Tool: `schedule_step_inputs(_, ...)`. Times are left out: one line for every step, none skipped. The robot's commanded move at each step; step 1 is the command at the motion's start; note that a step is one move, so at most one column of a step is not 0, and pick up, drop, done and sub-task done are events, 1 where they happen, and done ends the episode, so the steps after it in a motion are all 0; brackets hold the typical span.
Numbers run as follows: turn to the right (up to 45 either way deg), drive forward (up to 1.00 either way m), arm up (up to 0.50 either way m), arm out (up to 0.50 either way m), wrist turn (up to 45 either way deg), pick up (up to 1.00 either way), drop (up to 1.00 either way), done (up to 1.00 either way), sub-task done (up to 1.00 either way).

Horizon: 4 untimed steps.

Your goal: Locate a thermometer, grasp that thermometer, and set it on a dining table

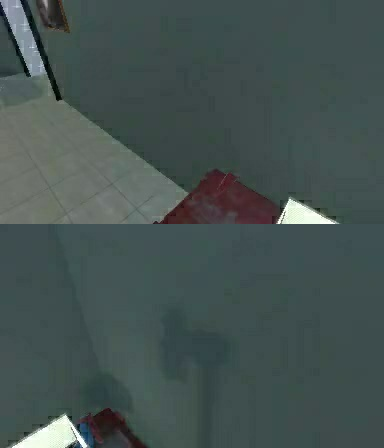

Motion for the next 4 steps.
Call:
schedule_step_inputs(-33.0, 0.00, 0.00, 0.00, 0.0, 0.00, 0.00, 0.00, 0.00)
schedule_step_inputs(0.0, 0.00, 0.50, 0.00, 0.0, 0.00, 0.00, 0.00, 0.00)
schedule_step_inputs(0.0, 0.00, 0.18, 0.00, 0.0, 0.00, 0.00, 0.00, 0.00)
schedule_step_inputs(0.0, 0.00, 0.00, 0.36, 0.0, 0.00, 0.00, 0.00, 0.00)
